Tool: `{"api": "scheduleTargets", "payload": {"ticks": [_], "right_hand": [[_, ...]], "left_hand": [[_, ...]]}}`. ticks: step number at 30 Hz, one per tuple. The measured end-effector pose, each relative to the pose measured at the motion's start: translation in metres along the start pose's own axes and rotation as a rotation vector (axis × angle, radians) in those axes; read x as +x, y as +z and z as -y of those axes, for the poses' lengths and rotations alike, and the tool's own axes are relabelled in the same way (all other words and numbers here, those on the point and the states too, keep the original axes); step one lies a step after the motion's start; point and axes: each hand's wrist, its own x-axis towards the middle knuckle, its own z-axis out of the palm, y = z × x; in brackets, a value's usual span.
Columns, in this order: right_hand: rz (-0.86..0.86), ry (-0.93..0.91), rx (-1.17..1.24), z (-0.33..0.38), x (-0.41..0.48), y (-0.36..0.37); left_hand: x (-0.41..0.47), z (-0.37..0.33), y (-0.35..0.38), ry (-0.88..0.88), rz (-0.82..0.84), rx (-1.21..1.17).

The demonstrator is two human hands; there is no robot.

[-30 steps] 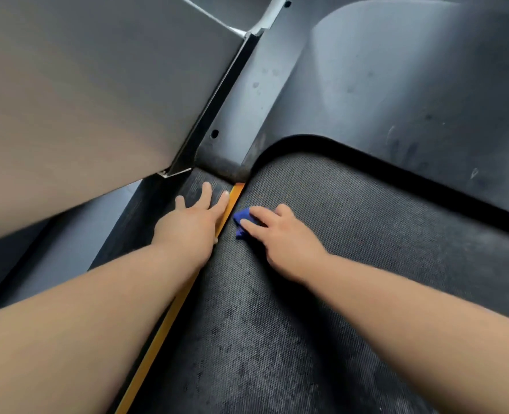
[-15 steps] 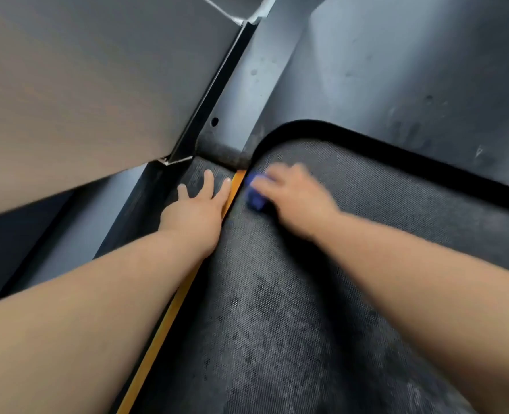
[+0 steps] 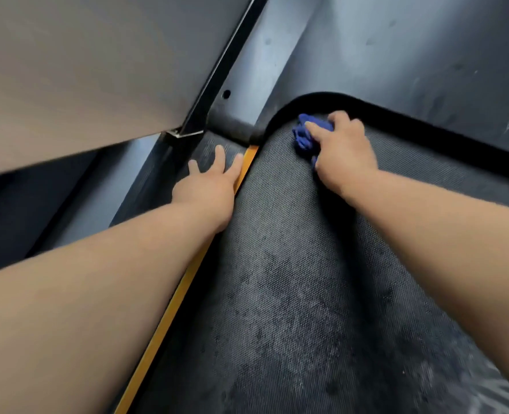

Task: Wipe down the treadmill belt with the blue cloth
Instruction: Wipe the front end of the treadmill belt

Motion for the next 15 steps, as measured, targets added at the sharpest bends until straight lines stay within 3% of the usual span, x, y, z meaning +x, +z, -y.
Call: {"api": "scheduleTargets", "payload": {"ticks": [2, 4, 6, 7, 8, 11, 12, 13, 15], "right_hand": [[0.012, -0.099, 0.006, 0.018, -0.017, 0.001], [0.186, -0.476, 0.048, 0.038, -0.052, 0.008], [0.293, -0.725, -0.017, 0.037, -0.068, 0.010], [0.252, -0.721, -0.050, 0.030, -0.060, 0.004], [0.184, -0.586, -0.091, 0.019, -0.046, 0.001], [0.042, 0.046, -0.040, -0.002, -0.008, -0.013], [0.062, 0.122, -0.044, 0.008, -0.011, -0.015], [0.103, 0.114, -0.059, 0.026, -0.020, -0.016], [0.206, -0.114, -0.017, 0.063, -0.053, -0.009]], "left_hand": [[0.000, -0.001, 0.000, 0.000, -0.003, -0.017], [-0.001, -0.001, -0.001, -0.004, -0.007, -0.037], [-0.003, 0.000, -0.001, -0.005, -0.015, -0.039], [-0.003, -0.001, 0.000, -0.006, -0.014, -0.044], [-0.002, -0.002, 0.000, -0.009, -0.013, -0.048], [-0.001, -0.002, -0.001, -0.021, -0.014, -0.037], [-0.001, -0.003, -0.001, -0.019, -0.012, -0.045], [-0.001, -0.003, -0.001, -0.020, -0.012, -0.054], [-0.003, -0.002, -0.003, -0.024, -0.006, -0.062]]}}
